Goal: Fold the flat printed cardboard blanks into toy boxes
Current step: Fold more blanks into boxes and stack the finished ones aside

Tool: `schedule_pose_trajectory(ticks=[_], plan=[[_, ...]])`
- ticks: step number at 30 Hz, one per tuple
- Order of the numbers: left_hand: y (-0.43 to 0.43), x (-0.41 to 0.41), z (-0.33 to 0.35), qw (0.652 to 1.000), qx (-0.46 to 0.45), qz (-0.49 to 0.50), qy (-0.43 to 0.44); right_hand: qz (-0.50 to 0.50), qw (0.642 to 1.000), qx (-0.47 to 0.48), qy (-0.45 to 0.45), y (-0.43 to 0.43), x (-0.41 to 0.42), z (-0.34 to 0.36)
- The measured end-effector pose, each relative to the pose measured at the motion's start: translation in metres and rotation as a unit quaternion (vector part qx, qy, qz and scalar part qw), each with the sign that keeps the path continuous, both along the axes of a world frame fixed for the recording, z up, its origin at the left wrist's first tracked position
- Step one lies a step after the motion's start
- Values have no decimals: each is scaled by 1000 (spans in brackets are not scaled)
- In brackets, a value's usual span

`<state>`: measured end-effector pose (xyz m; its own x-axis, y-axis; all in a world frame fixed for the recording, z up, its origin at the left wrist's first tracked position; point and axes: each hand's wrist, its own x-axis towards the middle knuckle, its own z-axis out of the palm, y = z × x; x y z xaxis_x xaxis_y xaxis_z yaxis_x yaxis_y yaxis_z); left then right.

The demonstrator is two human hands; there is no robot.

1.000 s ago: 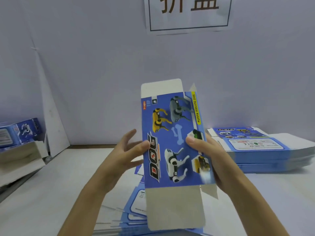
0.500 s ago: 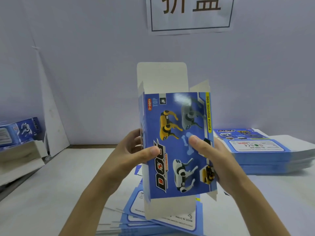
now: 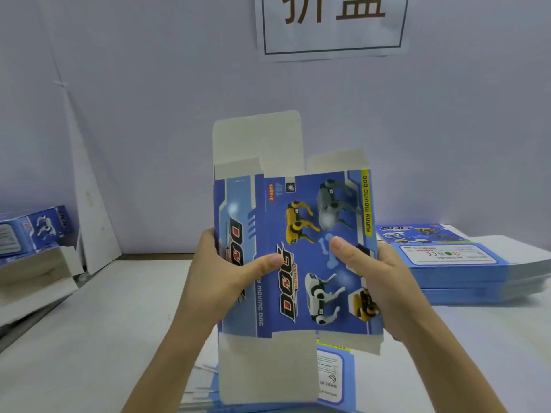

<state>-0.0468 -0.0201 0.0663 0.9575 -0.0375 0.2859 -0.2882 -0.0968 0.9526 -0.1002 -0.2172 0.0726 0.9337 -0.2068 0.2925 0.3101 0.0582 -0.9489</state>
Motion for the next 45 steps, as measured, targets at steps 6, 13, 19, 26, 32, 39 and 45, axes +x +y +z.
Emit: schedule_pose_trajectory(ticks=[6, 13, 19, 26, 32, 39, 45], plan=[[5, 1, 1, 1000, -14, 14, -5, -13, 999, -29, -19, 5, -2, 3], [12, -4, 7, 985, -62, -156, 48, 56, 998, -9, -1, -3, -4, 6], [10, 0, 5, 995, -61, -72, 19, 41, 999, 12, 1, -2, -5, 4], [12, 0, 4, 996, -57, -72, 17, 7, 1000, -21, -6, 1, -4, 6], [9, -6, 7, 982, -82, -166, 40, 27, 1000, -3, 9, -2, -6, 8], [7, 0, 2, 997, -67, -30, 3, -1, 1000, -18, -22, -3, -3, 3], [9, -7, 9, 987, -56, -149, 4, -3, 1000, -10, -23, 0, -3, 5]])
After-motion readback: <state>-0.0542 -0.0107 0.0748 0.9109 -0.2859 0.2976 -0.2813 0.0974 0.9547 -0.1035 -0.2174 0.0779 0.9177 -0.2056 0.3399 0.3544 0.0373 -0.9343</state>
